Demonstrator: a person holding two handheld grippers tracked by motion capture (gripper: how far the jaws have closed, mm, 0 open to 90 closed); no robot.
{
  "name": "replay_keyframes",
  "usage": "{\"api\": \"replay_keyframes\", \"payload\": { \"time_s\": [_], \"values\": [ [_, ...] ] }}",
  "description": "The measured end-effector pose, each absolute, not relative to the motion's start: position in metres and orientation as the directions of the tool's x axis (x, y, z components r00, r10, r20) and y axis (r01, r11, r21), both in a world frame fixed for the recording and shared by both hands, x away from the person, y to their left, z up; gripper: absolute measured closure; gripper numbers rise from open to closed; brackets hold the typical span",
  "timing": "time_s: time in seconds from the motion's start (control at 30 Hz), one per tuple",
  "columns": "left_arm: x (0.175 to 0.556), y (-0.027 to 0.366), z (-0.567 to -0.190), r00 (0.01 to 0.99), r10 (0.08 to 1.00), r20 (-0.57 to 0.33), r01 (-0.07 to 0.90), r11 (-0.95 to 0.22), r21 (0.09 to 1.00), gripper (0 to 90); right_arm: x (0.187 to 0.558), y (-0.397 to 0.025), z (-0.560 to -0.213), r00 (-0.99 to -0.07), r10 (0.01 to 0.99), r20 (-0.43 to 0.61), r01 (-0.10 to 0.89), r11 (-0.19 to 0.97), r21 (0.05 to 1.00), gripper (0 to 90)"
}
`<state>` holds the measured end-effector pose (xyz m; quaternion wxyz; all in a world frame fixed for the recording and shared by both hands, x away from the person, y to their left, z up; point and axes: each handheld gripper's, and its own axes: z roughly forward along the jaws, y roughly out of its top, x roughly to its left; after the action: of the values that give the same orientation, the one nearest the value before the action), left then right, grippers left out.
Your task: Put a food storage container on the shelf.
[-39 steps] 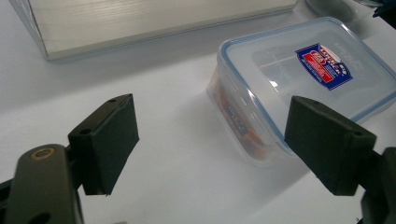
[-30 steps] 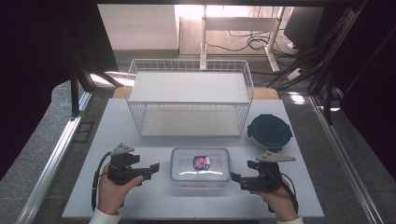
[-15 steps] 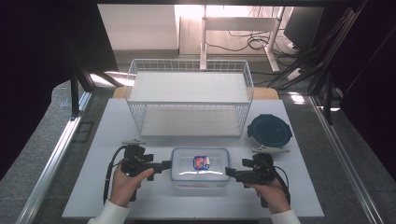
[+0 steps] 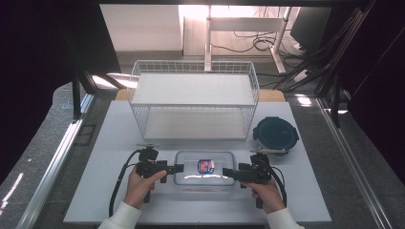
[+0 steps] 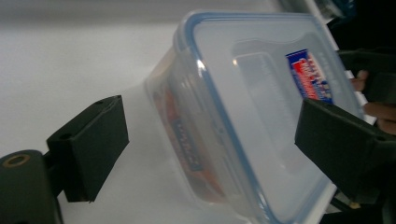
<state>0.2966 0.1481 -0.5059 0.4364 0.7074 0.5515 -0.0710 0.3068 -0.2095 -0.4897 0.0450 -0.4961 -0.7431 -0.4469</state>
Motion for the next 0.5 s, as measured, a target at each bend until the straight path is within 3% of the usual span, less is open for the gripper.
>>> {"api": "replay_keyframes", "payload": {
  "time_s": [0.17, 0.5],
  "values": [
    [0.298, 0.145, -0.511, 0.393, 0.707, -0.588, 0.847, -0.029, 0.531, 12.7, 0.308, -0.209, -0.494, -0.507, 0.686, 0.522, 0.783, 0.113, 0.612, 7.5],
    [0.299, 0.135, -0.521, 0.388, 0.605, -0.696, 0.888, -0.043, 0.458, 16.0, 0.312, -0.201, -0.507, -0.486, 0.662, 0.571, 0.823, 0.128, 0.553, 8.9]
  ]
}}
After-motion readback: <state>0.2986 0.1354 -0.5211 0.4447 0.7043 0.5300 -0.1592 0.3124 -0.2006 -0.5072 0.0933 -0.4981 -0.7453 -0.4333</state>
